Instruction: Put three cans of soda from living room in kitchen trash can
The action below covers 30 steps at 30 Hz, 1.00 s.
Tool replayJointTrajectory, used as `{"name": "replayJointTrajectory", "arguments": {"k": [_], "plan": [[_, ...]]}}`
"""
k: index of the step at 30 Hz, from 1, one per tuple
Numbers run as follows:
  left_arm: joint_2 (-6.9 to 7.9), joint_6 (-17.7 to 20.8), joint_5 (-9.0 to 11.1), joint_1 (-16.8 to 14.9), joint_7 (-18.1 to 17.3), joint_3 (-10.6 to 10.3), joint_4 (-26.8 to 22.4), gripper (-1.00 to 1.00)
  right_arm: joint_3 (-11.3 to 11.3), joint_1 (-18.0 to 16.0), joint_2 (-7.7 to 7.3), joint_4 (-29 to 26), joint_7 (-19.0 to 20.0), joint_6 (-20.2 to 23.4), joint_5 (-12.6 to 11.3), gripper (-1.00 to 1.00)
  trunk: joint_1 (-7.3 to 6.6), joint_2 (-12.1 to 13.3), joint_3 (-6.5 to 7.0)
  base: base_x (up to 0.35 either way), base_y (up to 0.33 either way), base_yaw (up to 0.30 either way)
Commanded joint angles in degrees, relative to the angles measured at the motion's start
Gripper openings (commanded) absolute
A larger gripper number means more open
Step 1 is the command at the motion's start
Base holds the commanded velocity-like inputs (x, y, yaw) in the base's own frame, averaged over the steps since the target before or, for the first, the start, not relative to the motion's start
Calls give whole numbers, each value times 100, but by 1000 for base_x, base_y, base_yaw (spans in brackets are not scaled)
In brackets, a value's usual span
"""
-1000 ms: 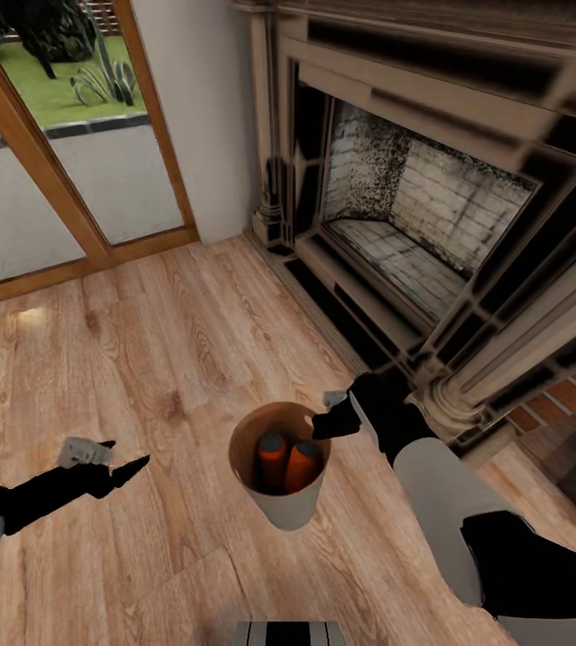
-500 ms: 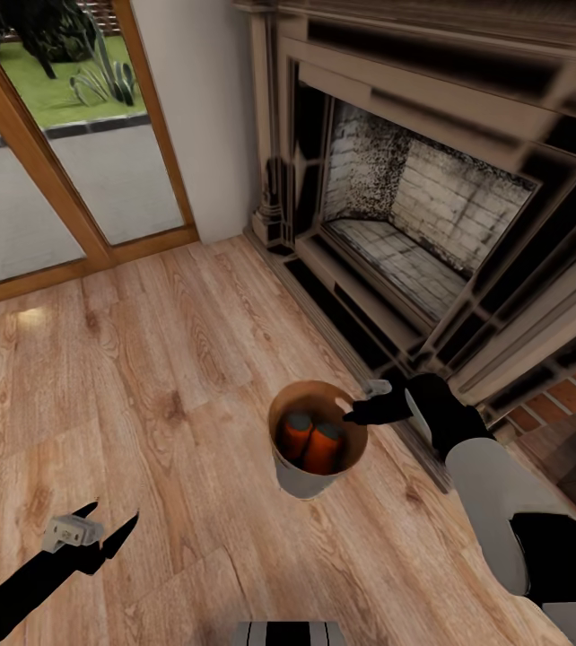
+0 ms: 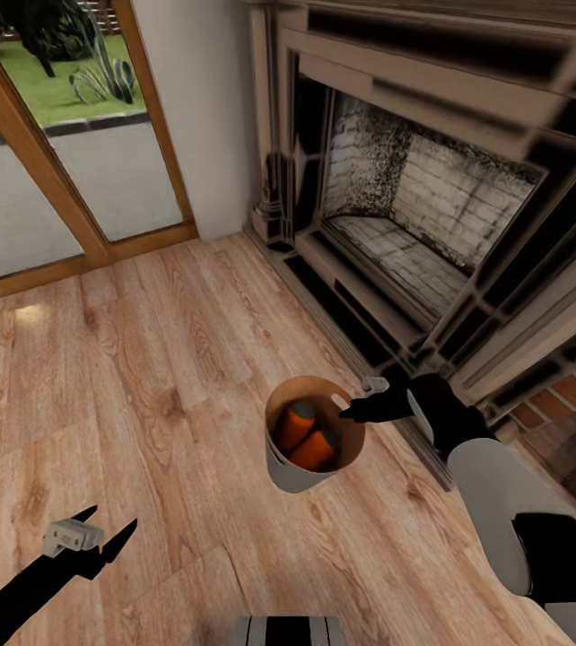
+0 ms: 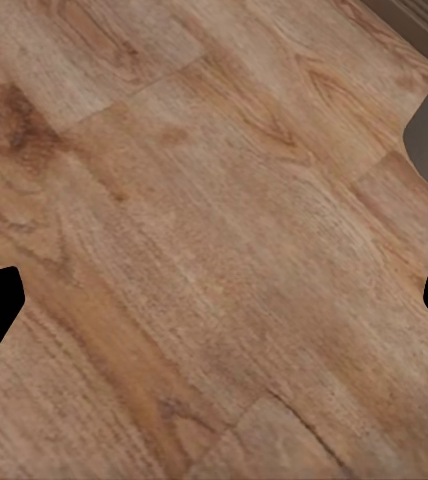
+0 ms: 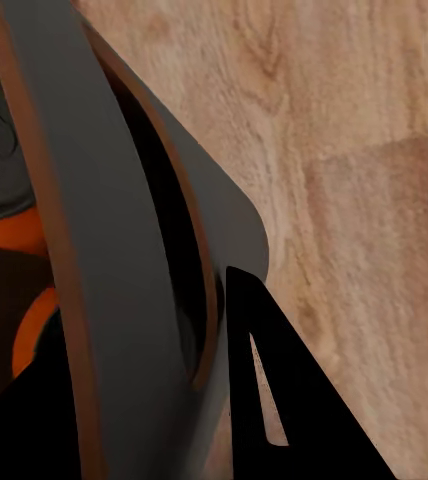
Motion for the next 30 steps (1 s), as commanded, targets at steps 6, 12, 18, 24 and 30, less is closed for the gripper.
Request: {"name": "replayJointTrajectory", "arguments": {"k": [6,12,18,24,30], "plan": [[0,-1,-3,1,0,-9,1,100,2,3,11,2,-175,70,-132,-100,132,-242,-108,0,0,0],[0,-1,-5,1,0,-15,1,100,5,4,17,53,-444,71,-119,-100,263,-483,-215,0,0,0],[0,-1,-9,1,6,-23,4,100,12,5,16,75,-775,71,-118,-100,395,-724,-323,0,0,0],[0,-1,-14,1,8,-24,9,100,9,5,17,85,-1063,71,-124,-100,527,-964,-431,0,0,0],[0,-1,-14,1,12,-24,9,100,7,6,16,86,-1096,70,-126,-100,659,-1205,-538,0,0,0]]}}
